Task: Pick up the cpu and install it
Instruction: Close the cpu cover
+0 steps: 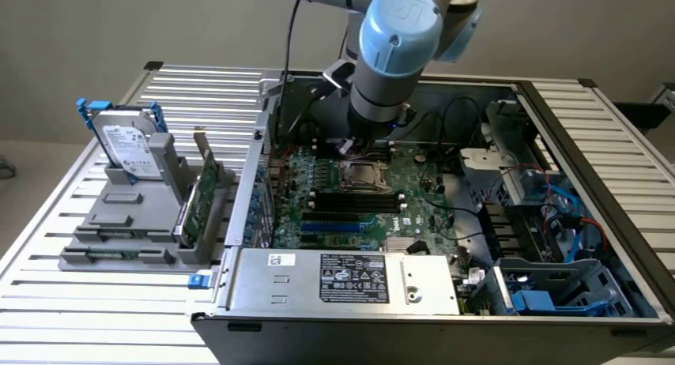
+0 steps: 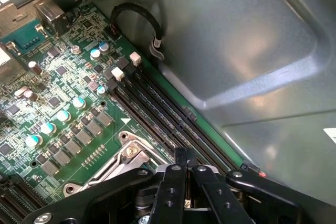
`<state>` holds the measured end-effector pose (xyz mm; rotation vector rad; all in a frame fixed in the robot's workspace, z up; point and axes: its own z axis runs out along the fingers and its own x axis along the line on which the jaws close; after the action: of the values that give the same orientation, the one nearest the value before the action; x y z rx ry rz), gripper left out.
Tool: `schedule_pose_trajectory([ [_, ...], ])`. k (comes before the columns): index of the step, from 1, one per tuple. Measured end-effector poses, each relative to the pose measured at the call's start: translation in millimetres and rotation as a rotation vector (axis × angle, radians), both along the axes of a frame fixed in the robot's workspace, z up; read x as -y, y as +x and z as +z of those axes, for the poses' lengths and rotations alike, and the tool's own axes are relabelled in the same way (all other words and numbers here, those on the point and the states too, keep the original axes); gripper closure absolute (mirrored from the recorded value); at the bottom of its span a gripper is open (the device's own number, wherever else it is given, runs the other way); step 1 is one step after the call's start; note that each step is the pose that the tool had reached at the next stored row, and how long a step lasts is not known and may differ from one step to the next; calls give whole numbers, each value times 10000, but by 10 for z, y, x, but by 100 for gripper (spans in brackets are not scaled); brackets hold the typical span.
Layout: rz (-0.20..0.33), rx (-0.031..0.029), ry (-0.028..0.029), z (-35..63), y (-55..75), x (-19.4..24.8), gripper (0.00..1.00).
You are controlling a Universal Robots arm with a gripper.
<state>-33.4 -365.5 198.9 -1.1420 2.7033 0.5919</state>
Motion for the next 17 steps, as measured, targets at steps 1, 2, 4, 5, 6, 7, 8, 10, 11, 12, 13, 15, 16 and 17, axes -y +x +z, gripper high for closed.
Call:
schedule_pose_trajectory([
  [1, 23, 0, 3, -1, 4, 1, 89],
  [2, 28, 2, 7, -5, 3, 1, 89],
  [4, 35, 13, 11, -19, 4, 1, 89],
  [5, 38, 19, 12, -28, 4, 1, 89],
  [6, 42, 23, 14, -35, 4, 1, 89],
  [7, 46, 27, 15, -41, 4, 1, 89],
  [8, 53, 29, 15, -45, 6, 1, 89],
  [10, 68, 38, 19, -52, 9, 2, 89],
  [11, 76, 42, 22, -55, 12, 1, 89],
  [12, 85, 45, 24, -56, 14, 1, 89],
  [13, 94, 46, 27, -58, 16, 1, 89],
  [15, 112, 45, 35, -60, 21, 1, 89],
  [16, 123, 45, 40, -60, 26, 1, 89],
  [17, 133, 46, 47, -61, 31, 1, 89],
])
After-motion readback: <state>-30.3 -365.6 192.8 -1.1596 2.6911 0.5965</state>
